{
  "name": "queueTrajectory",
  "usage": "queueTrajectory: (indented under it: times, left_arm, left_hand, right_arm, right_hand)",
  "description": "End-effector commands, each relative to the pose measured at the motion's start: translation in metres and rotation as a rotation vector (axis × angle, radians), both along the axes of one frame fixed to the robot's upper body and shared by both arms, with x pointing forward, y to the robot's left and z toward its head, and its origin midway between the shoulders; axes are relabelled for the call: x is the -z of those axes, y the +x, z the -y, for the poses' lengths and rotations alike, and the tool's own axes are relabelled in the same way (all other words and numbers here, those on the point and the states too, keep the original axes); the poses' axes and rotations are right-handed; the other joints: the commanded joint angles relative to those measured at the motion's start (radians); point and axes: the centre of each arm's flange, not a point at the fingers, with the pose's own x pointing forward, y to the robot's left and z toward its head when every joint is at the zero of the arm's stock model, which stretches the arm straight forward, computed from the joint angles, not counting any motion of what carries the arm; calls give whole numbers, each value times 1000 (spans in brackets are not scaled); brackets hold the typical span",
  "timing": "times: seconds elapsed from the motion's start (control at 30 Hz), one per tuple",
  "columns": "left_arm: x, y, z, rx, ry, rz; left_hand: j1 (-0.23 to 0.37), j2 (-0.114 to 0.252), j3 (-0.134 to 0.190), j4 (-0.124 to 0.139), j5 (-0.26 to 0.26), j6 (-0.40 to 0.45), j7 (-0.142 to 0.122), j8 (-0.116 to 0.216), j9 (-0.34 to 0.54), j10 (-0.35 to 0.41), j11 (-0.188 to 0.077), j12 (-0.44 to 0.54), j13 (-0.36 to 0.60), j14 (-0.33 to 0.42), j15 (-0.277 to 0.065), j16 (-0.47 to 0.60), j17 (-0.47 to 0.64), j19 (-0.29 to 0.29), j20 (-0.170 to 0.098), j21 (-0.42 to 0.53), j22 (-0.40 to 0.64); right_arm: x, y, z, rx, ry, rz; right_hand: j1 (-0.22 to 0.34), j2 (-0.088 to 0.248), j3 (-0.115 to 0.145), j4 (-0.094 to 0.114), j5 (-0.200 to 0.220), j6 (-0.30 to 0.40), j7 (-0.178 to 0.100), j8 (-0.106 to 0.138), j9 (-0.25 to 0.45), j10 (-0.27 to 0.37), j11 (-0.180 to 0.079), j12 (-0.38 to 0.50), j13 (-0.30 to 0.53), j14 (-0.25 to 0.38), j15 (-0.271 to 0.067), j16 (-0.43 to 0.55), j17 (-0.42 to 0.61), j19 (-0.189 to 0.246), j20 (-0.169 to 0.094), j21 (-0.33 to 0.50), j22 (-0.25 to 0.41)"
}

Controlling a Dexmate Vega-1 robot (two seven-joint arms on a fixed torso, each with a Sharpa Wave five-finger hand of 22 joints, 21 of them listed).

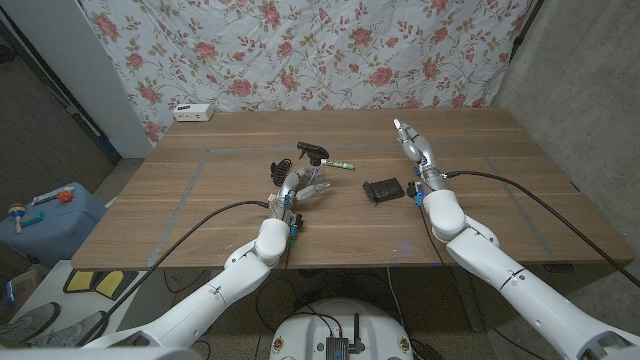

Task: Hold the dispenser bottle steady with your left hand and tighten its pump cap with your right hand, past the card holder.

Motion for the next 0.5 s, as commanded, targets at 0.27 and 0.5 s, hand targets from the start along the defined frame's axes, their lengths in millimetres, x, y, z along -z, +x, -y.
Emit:
queueTrajectory:
  times: [0.27, 0.5]
  left_arm:
    - [5, 0, -4, 5, -14, -21]
    - [6, 1, -5, 7, -15, -29]
  left_hand:
    - [-130, 134, -10, -1, -2, 7, -53, -2, 1, -30, 5, 6, 0, -38, -106, -5, 2, 1, 25, 3, 2]
    - [-134, 134, -16, -1, -3, -18, -60, -6, 1, -52, 9, 4, -1, -55, -98, -3, 3, -7, 41, 2, 2]
  right_arm:
    - [1, 1, -3, 7, -12, -18]
    - [0, 3, -4, 9, -20, -24]
  right_hand:
    - [-4, -2, 10, 0, 2, 5, -12, 5, 3, -4, 5, 3, 0, 6, -28, 2, 1, 0, -43, 6, 3]
    - [-3, -3, 13, -1, 2, 4, -14, 4, 3, -6, 5, 3, 0, 6, -25, 2, 1, -2, -39, 6, 3]
